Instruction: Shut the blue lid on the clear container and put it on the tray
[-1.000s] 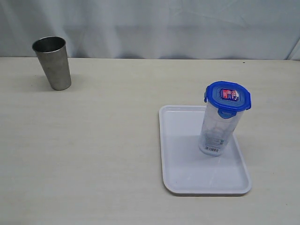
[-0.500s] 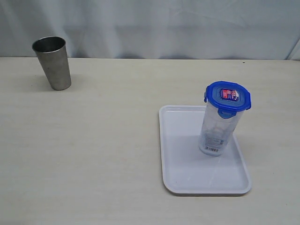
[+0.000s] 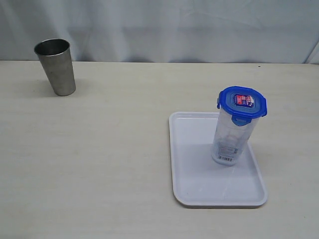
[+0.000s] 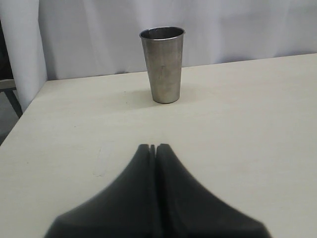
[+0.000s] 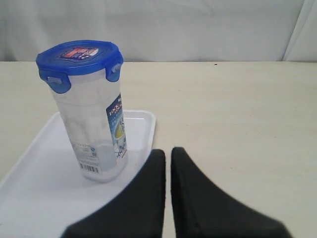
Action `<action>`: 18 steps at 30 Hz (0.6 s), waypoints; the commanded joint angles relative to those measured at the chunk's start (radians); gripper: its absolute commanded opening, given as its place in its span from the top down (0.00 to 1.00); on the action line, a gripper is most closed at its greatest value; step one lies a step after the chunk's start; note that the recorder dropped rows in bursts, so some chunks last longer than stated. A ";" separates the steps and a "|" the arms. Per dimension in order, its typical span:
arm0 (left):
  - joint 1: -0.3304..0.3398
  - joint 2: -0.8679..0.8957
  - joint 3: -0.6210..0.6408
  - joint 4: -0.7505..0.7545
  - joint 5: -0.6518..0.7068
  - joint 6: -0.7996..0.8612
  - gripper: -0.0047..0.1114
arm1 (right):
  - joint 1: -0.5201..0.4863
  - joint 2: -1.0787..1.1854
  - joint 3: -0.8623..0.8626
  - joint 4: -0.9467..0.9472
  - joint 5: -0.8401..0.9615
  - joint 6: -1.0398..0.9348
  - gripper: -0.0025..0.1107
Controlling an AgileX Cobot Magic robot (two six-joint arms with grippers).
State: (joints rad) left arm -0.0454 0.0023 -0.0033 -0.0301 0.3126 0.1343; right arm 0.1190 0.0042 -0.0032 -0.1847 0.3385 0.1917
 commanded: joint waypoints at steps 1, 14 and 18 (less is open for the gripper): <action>0.004 -0.002 0.003 -0.009 -0.004 0.000 0.96 | -0.006 -0.004 0.003 0.035 0.007 0.004 0.94; 0.004 -0.002 0.003 -0.009 -0.004 0.000 0.96 | -0.006 -0.004 0.003 0.046 0.007 0.004 0.94; 0.004 -0.002 0.003 -0.009 -0.004 0.000 0.96 | -0.006 -0.004 0.003 0.046 0.007 0.004 0.94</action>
